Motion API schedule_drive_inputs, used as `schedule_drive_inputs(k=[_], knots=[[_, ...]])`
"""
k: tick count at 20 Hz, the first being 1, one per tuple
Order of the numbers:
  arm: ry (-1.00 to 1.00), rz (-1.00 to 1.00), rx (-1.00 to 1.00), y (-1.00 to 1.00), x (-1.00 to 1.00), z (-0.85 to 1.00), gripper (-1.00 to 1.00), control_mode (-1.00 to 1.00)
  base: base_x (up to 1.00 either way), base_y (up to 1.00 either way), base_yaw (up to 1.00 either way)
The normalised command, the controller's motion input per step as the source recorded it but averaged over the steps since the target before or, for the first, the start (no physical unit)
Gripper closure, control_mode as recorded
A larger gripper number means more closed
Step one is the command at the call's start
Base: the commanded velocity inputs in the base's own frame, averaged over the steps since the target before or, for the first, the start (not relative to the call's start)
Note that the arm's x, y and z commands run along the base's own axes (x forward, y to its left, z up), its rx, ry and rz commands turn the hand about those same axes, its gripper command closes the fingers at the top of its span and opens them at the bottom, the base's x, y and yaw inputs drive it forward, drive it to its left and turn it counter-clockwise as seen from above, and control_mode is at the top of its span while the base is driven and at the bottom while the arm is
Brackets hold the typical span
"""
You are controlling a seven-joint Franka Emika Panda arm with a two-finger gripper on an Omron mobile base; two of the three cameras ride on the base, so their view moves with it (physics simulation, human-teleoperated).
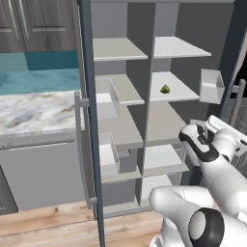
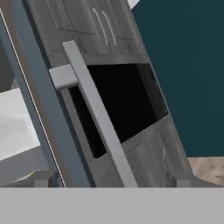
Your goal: Take the lemon wedge from the fridge and place it on the plate with fish on the dining counter.
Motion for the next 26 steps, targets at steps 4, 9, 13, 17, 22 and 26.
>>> schedule_drive_inputs(k=[4,9,13,17,22,26], knots=[[0.0,-0.3,0.0,0.02,-0.34,1.0,-1.0,-1.0,0.0,0.0,0.0],[0.0,-0.27,-0.05,0.38,0.06,1.0,-1.0,-1.0,0.0,0.0,0.0],[0.02,-0.13,-0.06,0.31,0.08,1.0,-1.0,-1.0,0.0,0.0,0.0],[0.12,-0.06,-0.03,0.72,0.8,0.38,-1.0,-1.0,0.0,0.0,0.0],[0.06,-0.07,-0.05,0.67,1.0,0.0,-1.0,-1.0,0.0,0.0,0.0],[0.18,-0.05,-0.03,0.44,1.0,0.0,-1.0,-1.0,0.0,0.0,0.0]])
